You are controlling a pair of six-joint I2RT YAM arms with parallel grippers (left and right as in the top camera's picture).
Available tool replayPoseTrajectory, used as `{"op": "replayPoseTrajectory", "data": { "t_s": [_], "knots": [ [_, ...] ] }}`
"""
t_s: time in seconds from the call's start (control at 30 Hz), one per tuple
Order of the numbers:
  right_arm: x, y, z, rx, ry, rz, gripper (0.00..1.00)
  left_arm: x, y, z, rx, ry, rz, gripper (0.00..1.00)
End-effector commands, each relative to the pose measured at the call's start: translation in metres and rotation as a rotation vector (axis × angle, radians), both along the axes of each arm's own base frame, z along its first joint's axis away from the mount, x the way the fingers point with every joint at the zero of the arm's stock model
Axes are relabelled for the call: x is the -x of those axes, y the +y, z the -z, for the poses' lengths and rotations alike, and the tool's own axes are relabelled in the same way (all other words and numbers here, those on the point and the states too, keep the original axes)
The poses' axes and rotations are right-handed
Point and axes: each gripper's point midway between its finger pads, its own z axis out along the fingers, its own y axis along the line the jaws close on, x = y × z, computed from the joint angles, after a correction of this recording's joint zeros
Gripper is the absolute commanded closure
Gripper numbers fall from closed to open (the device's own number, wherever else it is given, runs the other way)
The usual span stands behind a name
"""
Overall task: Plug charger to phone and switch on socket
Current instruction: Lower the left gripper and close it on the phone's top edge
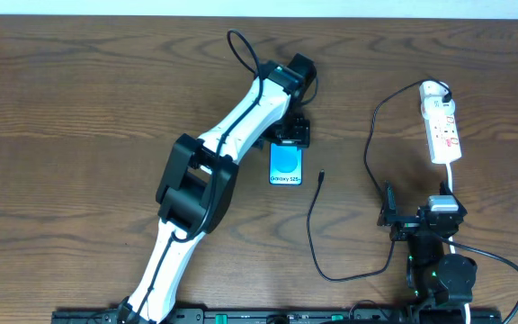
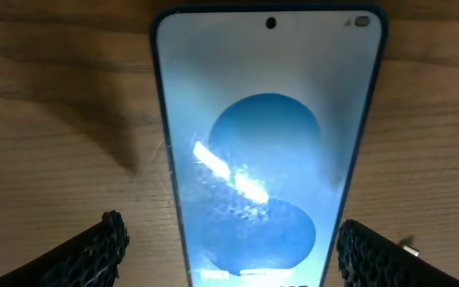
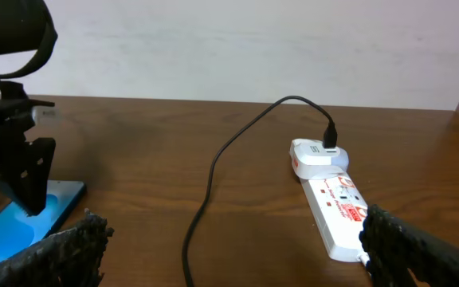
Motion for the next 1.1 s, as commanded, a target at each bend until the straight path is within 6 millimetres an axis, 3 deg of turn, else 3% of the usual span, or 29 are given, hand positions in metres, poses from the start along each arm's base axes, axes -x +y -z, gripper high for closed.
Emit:
{"op": "replayPoseTrajectory", "data": {
  "t_s": [0.0, 0.23, 0.73, 1.07],
  "knots": [
    [0.0, 0.002, 0.001, -0.013, 0.001, -0.006, 0.01, 0.005, -0.004, 0.007, -0.016, 0.005, 0.004, 0.14],
    [0.0, 0.002, 0.001, -0.013, 0.001, -0.006, 0.01, 0.008, -0.003, 0.02, -0.022, 0.009, 0.007, 0.14],
    [0.0, 0.002, 0.001, -0.013, 0.001, -0.006, 0.01, 0.007, -0.011, 0.025, -0.009, -0.011, 0.016, 0.14],
    [0.0, 0.002, 0.001, -0.013, 0.001, -0.006, 0.01, 0.003, -0.004, 0.029, -0.052, -0.033, -0.015, 0.14]
  ]
}}
